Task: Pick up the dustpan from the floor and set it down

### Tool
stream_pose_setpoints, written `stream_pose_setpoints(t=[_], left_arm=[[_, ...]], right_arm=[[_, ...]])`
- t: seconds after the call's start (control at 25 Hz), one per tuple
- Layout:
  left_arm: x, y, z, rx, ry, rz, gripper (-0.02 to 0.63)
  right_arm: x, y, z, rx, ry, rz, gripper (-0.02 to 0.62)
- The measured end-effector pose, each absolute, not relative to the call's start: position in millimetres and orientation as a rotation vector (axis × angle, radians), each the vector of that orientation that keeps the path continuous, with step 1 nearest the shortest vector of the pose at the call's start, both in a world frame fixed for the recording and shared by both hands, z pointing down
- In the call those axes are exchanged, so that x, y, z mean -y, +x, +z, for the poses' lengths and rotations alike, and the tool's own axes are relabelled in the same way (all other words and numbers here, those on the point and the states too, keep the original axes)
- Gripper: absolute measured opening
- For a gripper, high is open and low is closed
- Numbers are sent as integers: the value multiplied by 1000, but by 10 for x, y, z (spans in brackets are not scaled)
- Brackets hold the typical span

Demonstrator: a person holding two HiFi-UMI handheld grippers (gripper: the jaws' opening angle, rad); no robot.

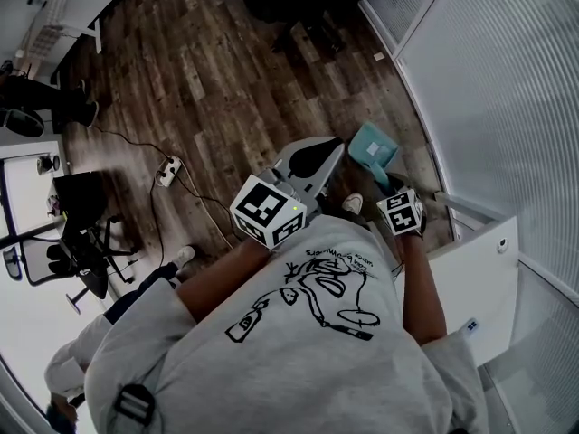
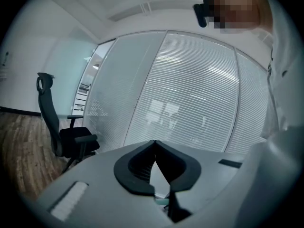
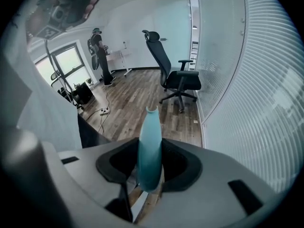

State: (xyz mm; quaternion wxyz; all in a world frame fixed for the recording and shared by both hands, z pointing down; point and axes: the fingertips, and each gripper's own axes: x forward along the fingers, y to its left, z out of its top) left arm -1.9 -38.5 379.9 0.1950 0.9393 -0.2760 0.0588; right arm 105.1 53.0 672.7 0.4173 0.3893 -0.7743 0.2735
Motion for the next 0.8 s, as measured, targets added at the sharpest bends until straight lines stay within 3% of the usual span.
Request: stream_pose_setpoints(t=[0.8], left_arm=[[448,32,3792,761,2645,152,2]], right_arm=[[-283,1125,5915,2005,1036,613,129]])
